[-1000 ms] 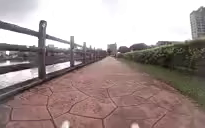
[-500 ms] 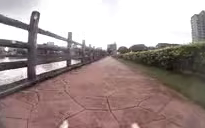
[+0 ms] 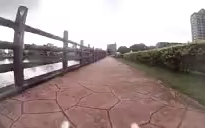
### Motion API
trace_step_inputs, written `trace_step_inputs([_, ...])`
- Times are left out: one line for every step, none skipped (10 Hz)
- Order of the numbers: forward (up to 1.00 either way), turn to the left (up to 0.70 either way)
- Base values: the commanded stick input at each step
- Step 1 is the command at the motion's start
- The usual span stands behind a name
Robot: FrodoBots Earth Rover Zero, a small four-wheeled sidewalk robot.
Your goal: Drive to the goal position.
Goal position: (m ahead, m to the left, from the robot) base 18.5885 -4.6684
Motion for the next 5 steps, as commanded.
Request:
trace_step_inputs([0.70,0.00])
trace_step_inputs([0.70,0.00])
trace_step_inputs([0.70,0.00])
trace_step_inputs([0.70,0.00])
trace_step_inputs([0.70,0.00])
